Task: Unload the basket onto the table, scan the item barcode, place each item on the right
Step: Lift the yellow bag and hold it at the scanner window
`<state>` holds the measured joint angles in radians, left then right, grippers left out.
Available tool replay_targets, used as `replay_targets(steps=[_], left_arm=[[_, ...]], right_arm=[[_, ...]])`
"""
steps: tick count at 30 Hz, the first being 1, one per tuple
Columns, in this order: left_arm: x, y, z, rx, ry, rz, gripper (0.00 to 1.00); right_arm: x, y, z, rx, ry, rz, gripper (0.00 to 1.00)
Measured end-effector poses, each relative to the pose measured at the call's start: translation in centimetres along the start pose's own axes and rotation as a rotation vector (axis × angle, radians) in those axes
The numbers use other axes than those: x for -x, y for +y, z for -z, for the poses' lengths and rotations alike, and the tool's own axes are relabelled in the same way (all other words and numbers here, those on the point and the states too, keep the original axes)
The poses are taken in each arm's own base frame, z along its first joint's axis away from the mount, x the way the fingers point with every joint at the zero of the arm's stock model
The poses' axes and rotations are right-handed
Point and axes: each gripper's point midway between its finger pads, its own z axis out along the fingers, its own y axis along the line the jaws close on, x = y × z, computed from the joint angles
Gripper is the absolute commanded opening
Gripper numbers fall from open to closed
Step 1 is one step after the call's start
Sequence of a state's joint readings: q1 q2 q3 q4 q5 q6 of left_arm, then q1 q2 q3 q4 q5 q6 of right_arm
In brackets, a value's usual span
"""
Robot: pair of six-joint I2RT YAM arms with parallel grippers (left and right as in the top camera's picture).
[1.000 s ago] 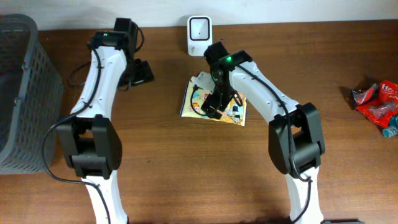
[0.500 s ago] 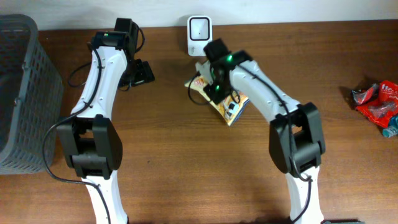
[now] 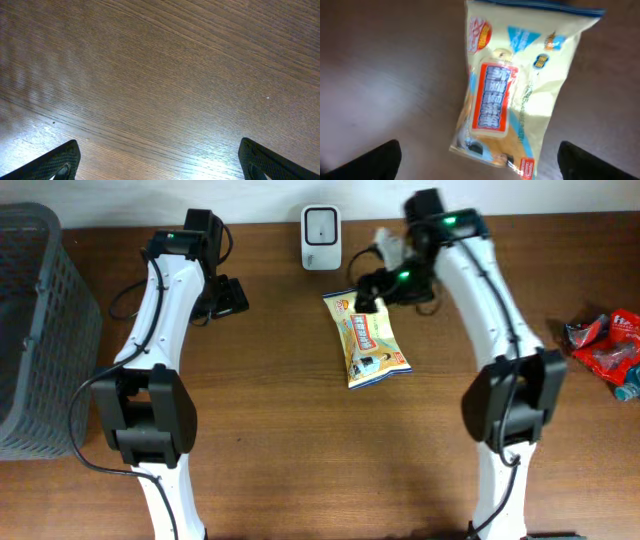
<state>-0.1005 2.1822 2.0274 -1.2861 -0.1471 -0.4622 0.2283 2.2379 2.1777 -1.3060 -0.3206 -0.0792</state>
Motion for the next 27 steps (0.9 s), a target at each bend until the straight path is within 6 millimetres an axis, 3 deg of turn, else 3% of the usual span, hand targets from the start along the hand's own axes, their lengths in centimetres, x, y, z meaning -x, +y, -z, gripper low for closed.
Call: replay_targets(steps=[1, 3, 6, 7, 8, 10, 14, 17, 18, 20, 23, 27], left_arm=[[0.0, 0.0, 0.0, 0.0, 0.001, 0.0, 0.99], [-0.1, 0.0, 0.0, 0.001, 0.002, 0.0, 0.99], [0.0, 0.0, 0.0, 0.0, 0.001, 0.0, 0.99], [-0.1, 0.0, 0.0, 0.0, 0.002, -0.001, 0.99], [0.0, 0.0, 0.0, 0.0, 0.0, -0.001, 0.99], [0.0, 0.0, 0.0, 0.0, 0.0, -0.001, 0.99], [0.0, 0.0, 0.0, 0.0, 0.0, -0.001, 0.99], [0.0, 0.0, 0.0, 0.0, 0.001, -0.001, 0.99], [-0.1, 0.0, 0.0, 0.0, 0.001, -0.001, 0.99], [0.0, 0.0, 0.0, 0.0, 0.001, -0.001, 0.99], [0.0, 0.0, 0.0, 0.0, 0.0, -0.001, 0.99], [0.0, 0.0, 0.0, 0.0, 0.0, -0.001, 0.99]], right_arm=[[0.0, 0.5, -1.4, -0.091, 0.012, 0.002, 0.99], [-0.6, -0.7, -5.2, -0.257, 0.038, -0.032, 0.99], [-2.0, -3.0, -9.9, -0.317, 0.039, -0.115, 0.95], [-2.2, -3.2, -10.6, -0.314, 0.035, -0.126, 0.86], [-2.7, -3.4, -11.6, -0.308, 0.039, -0.13, 0.47], [-2.5, -3.5, -11.9, -0.304, 0.01, -0.138, 0.04], [-1.6, -2.6, -10.8, -0.271, -0.03, -0.141, 0.04], [-1.2, 1.6, -10.0, 0.074, 0.017, -0.168, 0.04], [-0.1, 3.8, -8.8, 0.259, -0.002, -0.174, 0.04], [1.3, 7.3, -4.1, 0.667, -0.025, -0.21, 0.04], [1.8, 8.9, 1.3, 1.026, -0.024, -0.259, 0.04], [1.8, 9.9, 3.0, 1.142, 0.008, -0.289, 0.04]])
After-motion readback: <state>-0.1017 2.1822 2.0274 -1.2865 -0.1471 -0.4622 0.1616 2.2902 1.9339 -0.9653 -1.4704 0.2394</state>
